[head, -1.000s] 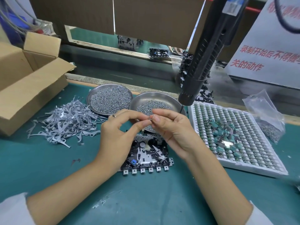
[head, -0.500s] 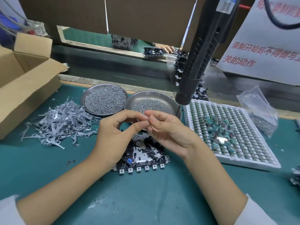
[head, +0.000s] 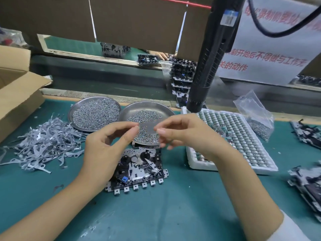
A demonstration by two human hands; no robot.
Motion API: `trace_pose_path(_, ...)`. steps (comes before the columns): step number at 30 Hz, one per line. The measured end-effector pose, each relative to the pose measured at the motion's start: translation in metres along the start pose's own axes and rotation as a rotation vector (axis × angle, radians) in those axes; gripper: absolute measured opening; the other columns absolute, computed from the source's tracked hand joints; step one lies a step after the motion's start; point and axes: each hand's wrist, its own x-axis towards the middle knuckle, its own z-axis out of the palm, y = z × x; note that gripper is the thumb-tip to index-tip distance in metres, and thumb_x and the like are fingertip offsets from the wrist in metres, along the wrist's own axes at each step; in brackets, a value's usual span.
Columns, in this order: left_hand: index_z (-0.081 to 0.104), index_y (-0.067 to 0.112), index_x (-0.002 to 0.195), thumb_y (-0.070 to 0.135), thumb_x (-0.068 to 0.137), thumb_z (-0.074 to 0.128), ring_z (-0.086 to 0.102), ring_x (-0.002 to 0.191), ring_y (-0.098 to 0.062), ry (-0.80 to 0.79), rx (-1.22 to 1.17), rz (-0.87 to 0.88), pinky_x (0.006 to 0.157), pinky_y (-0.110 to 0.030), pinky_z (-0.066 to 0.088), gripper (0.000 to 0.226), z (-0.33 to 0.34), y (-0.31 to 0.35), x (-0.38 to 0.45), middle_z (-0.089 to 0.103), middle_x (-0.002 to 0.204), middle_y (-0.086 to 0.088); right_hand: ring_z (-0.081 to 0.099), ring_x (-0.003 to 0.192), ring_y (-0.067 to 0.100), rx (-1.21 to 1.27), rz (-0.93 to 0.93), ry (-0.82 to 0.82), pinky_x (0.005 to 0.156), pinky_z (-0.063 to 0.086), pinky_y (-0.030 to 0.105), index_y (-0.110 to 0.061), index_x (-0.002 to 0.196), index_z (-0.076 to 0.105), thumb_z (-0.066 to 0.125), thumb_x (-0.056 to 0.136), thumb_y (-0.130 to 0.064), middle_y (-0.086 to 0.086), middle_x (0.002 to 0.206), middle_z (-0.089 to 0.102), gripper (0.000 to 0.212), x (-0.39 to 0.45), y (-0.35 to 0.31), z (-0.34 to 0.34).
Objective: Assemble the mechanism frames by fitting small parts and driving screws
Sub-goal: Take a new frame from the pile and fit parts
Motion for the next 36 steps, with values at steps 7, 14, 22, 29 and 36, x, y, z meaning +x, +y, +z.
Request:
trace_pose_path(7, 0.075, 0.034, 0.090, 0.038, 0.074, 0.067, 0.067, 0.084, -0.001, 0.039, -0.010, -0.063, 0.074, -0.008, 0.047, 0.018, 0.004, -0.002, -0.001, 0.074, 0.087, 0.011, 0.059, 0.067, 0.003, -0.796, 0.013, 0.469, 0.053, 0.043, 0.009, -0.023, 0.087, 0.071, 0.068, 0.087, -0.011, -0.009, 0.082, 0.067, 0.013, -0.034, 0.010, -0.071)
trace_pose_path(14, 0.068, 0.023, 0.097, 0.021, 0.085, 0.059, 0.065, 0.077, -0.001, 0.019, 0.031, -0.073, 0.070, -0.008, 0.049, 0.015, 0.006, -0.008, -0.004, 0.073, 0.087, 0.011, 0.059, 0.076, 0.005, -0.912, 0.123, 0.449, 0.058, 0.038, 0.011, -0.021, 0.099, 0.073, 0.069, 0.086, -0.013, -0.015, 0.080, 0.060, 0.016, -0.037, 0.027, -0.081)
trace_pose_path(22, 0.068, 0.028, 0.091, 0.033, 0.077, 0.062, 0.066, 0.086, -0.004, 0.027, 0.032, -0.069, 0.076, -0.009, 0.048, 0.016, 0.009, -0.003, -0.007, 0.073, 0.090, 0.010, 0.066, 0.067, 0.011, -0.813, 0.040, 0.539, 0.052, 0.044, 0.009, -0.013, 0.090, 0.075, 0.075, 0.079, -0.004, -0.003, 0.074, 0.070, 0.014, -0.038, 0.027, -0.082)
trace_pose_path(29, 0.070, 0.026, 0.089, 0.032, 0.075, 0.065, 0.067, 0.084, -0.008, 0.011, 0.021, -0.079, 0.080, -0.018, 0.053, 0.016, 0.011, -0.003, -0.011, 0.073, 0.088, 0.006, 0.064, 0.078, 0.001, -0.750, 0.037, 0.538, 0.067, 0.046, 0.013, -0.015, 0.094, 0.075, 0.076, 0.079, -0.006, -0.014, 0.077, 0.067, 0.018, -0.039, 0.026, -0.086)
trace_pose_path(36, 0.071, 0.030, 0.087, 0.031, 0.075, 0.067, 0.067, 0.082, -0.004, 0.008, 0.011, -0.083, 0.077, -0.015, 0.052, 0.013, 0.011, -0.001, -0.012, 0.073, 0.087, 0.008, 0.059, 0.079, 0.005, -0.853, 0.019, 0.528, 0.077, 0.046, 0.025, -0.014, 0.095, 0.076, 0.068, 0.083, -0.002, -0.007, 0.083, 0.065, 0.019, -0.038, 0.026, -0.083)
